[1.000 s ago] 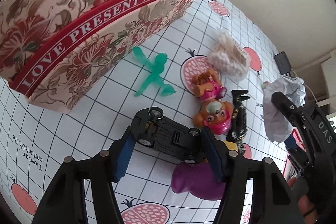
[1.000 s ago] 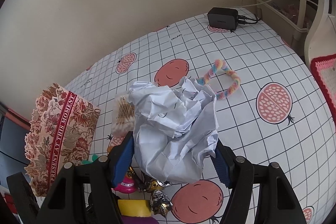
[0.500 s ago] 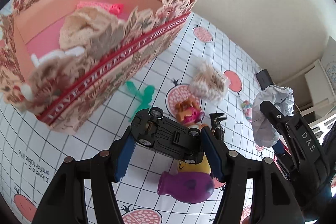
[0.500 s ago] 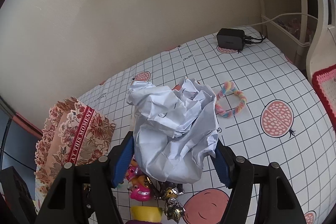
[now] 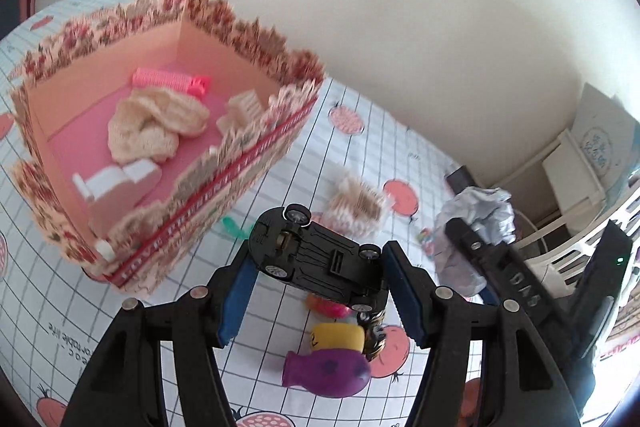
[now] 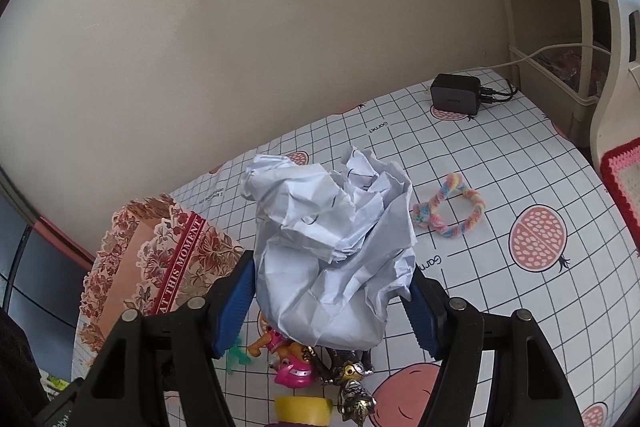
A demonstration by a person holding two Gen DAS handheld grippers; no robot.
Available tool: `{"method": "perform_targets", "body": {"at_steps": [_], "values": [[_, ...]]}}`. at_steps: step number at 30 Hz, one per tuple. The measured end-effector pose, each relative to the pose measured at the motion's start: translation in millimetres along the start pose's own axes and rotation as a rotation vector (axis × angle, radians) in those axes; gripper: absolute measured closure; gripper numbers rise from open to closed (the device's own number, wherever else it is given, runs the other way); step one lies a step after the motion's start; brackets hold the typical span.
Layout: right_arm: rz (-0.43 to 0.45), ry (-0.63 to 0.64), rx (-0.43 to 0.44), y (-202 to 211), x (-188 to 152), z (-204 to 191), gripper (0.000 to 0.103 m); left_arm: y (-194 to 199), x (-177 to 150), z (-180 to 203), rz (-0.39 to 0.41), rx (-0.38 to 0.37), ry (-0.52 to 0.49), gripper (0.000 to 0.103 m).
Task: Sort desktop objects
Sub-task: 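Lift and carry the crumpled paper and toy car over the gift box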
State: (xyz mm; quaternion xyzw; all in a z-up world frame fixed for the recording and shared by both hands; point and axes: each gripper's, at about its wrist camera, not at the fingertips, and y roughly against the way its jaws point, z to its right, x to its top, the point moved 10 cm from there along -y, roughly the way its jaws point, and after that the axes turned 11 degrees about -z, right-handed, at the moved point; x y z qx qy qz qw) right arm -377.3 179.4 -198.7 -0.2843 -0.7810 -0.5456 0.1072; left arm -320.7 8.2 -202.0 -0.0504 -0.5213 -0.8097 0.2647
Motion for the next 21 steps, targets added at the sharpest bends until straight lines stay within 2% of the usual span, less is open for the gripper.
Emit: {"method": "perform_targets", "body": {"at_steps": [9,21], "values": [[0.028,0.088,0.069,6,-3,-41,0.032,43,22,-6,0.130,-0.047,0.014,0.038],[0.039,0.214,0.161,10,-22,-106,0.032,90,41,-41,0.265,-0.019,0.076,0.038]]}}
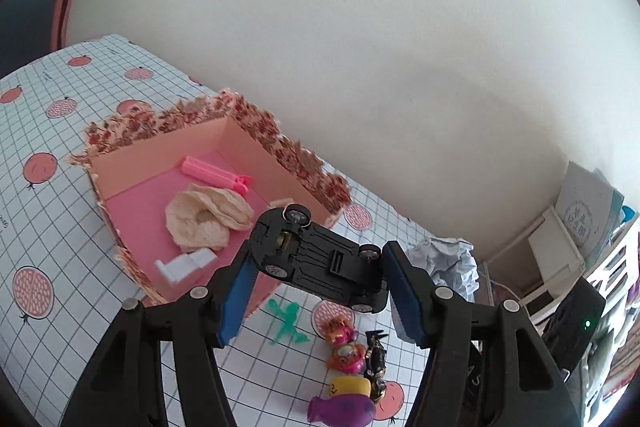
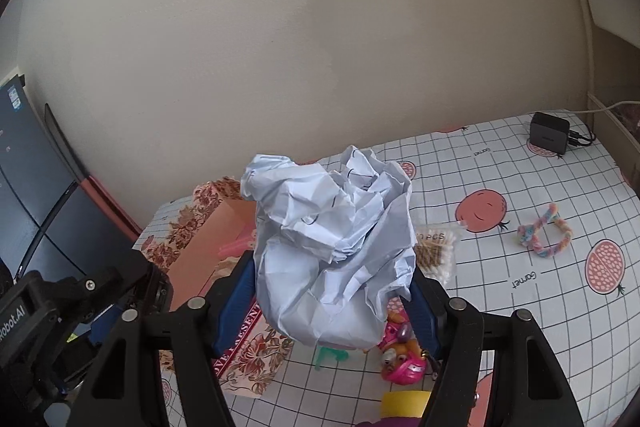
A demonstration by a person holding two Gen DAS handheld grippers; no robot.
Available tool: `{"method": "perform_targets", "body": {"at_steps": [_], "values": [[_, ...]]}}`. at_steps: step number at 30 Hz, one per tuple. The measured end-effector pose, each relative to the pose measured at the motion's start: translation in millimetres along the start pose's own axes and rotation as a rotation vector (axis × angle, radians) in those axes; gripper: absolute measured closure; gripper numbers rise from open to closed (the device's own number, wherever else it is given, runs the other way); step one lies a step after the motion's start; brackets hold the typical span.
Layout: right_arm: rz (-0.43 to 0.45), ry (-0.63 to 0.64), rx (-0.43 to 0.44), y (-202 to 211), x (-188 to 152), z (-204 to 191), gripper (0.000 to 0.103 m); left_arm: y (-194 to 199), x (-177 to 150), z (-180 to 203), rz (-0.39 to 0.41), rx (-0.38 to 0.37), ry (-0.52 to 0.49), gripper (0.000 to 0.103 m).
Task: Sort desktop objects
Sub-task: 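Lift and carry the crumpled paper and toy car over the gift box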
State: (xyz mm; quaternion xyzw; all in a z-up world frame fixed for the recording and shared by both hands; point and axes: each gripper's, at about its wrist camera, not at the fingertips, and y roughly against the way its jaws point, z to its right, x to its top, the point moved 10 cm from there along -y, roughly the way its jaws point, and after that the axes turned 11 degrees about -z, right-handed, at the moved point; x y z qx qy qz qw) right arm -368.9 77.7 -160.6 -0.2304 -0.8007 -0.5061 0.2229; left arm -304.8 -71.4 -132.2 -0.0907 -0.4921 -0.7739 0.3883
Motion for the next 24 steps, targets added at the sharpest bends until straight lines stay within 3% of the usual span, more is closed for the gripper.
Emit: {"method": "perform_targets", "body": {"at_steps": [24], "values": [[-0.043,0.165,0.117,-16,-27,-98,0.032,48,33,-101,0.139,0.074,0.238,0.038]]}}
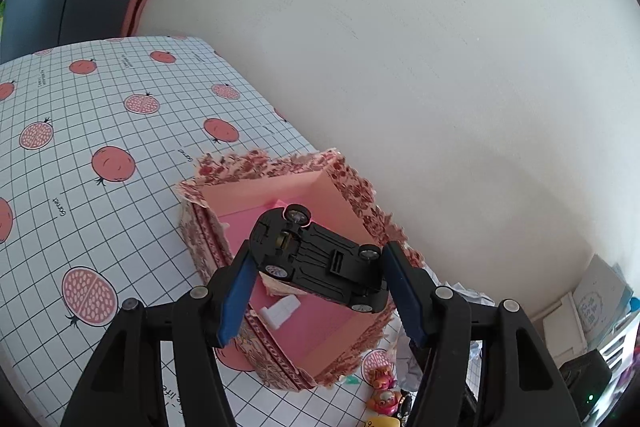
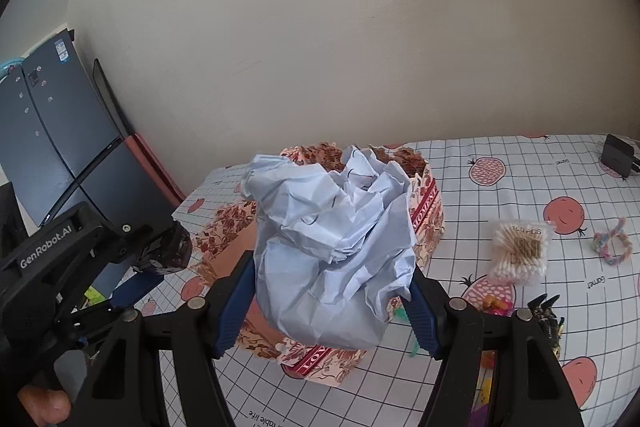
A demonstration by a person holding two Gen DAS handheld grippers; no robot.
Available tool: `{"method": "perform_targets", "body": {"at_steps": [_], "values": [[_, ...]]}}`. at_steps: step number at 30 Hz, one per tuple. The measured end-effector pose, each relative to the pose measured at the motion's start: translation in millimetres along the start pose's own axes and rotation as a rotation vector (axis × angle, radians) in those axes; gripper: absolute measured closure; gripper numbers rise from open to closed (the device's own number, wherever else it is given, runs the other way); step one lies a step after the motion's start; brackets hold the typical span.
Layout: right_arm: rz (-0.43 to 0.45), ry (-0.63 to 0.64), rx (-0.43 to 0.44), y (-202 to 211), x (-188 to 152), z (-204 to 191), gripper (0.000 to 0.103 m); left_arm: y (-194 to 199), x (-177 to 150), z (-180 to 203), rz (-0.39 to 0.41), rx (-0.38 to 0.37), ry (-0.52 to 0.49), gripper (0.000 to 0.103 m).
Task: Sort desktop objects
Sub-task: 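Lift and carry the crumpled paper and toy car over the gift box, then open the right gripper to drop the paper while the left gripper releases the car into the box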
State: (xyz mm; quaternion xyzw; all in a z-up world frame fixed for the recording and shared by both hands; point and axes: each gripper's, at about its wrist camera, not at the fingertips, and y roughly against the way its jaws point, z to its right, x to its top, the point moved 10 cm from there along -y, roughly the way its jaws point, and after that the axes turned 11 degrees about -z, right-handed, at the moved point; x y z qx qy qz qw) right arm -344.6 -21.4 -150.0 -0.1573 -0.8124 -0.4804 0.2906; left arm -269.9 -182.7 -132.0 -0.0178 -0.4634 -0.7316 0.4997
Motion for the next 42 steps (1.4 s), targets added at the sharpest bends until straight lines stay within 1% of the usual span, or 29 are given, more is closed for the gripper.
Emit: {"method": "perform_targets", "body": {"at_steps": [10,14,26,31,36,39,41,42], "values": [[0.000,0.054,0.034,-5,-3,-26,0.032,6,6,-12,0.012,-0.010,0.031,0.038],[-0.011,0.059,0.042,-8,-6,-35,0.032,4,7,-15,0.005,-0.010,0.039,0.038],[-0.032,0.048,0.040,-18,-8,-35,0.030,-8,2,-18,-0.032,-0.013,0.044,0.038],[-0.052,0.045,0.027,-25,-11,-30,0.029,-18,-4,-18,-0.071,-0.020,0.052,0.038],[-0.079,0.036,0.012,-34,-13,-25,0.022,-26,-9,-16,-0.103,-0.026,0.052,0.038],[-0.078,0.032,-0.004,-37,-13,-24,0.016,-28,-10,-15,-0.111,-0.018,0.047,0.036],[-0.083,0.023,-0.005,-38,-12,-21,0.009,-30,-11,-16,-0.121,-0.014,0.053,0.034],[-0.083,0.019,-0.004,-38,-12,-20,0.008,-30,-12,-17,-0.124,-0.013,0.057,0.033]]}}
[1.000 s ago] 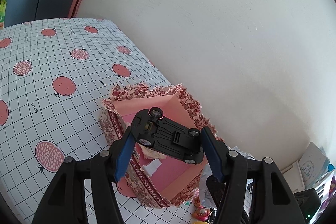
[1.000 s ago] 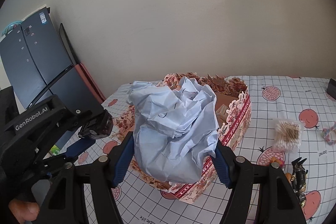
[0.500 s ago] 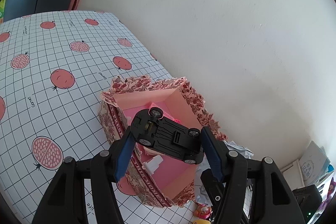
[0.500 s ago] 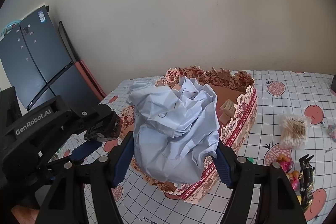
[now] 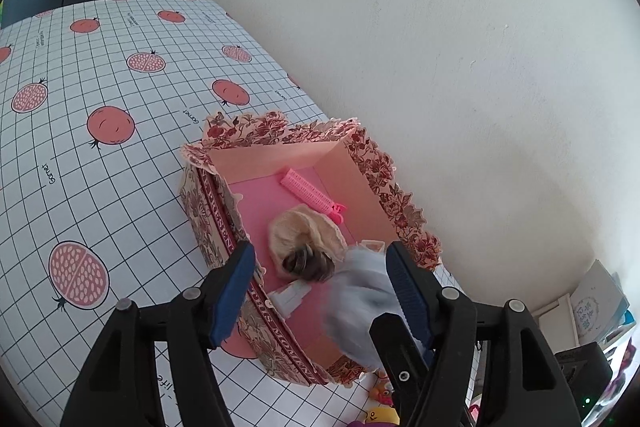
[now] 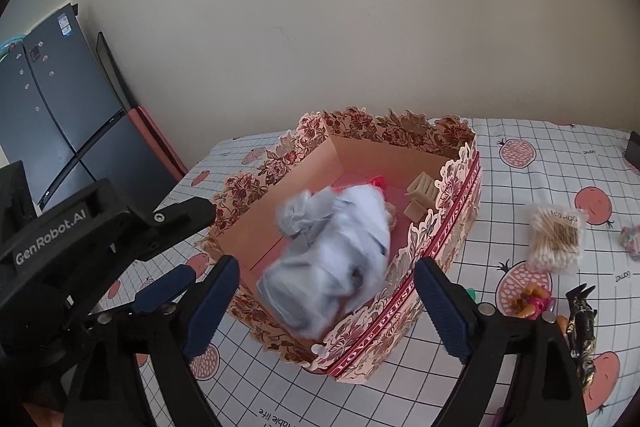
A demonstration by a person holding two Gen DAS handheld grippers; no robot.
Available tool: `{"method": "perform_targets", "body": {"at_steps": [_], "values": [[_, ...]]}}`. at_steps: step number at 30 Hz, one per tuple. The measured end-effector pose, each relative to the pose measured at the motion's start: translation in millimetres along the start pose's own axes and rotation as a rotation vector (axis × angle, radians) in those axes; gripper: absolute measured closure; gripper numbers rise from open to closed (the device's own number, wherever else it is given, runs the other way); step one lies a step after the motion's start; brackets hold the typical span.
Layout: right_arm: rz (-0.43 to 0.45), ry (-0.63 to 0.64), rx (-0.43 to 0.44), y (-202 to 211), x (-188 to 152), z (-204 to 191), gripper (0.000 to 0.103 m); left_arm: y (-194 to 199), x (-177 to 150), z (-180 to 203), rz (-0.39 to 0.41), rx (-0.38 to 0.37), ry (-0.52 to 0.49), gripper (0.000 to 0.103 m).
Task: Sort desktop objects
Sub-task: 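Open the right gripper to drop the paper while the left gripper releases the car into the box, then withdraw both open grippers from the box toward the remaining items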
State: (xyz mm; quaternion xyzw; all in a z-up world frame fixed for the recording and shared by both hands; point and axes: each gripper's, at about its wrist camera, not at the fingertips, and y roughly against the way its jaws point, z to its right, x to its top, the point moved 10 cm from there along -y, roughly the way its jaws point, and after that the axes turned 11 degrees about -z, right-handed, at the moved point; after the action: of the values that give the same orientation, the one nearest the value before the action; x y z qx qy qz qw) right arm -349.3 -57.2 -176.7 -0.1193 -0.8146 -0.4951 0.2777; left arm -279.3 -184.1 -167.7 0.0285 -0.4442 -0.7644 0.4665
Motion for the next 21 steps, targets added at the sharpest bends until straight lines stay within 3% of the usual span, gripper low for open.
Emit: {"method": "perform_targets", "body": {"at_steps": [12,14,21], "values": [[-0.021,-0.021,-0.019,-5,2,8,0.008,-4,-1,-6,-0.019,0.028,0.007,0.028],[-0.020,-0.022,-0.021,-6,3,9,0.005,-4,0,-8,-0.012,0.040,0.008,0.021],[-0.014,-0.037,-0.031,-6,3,14,0.000,-4,0,-11,-0.016,0.050,0.013,0.021]]}}
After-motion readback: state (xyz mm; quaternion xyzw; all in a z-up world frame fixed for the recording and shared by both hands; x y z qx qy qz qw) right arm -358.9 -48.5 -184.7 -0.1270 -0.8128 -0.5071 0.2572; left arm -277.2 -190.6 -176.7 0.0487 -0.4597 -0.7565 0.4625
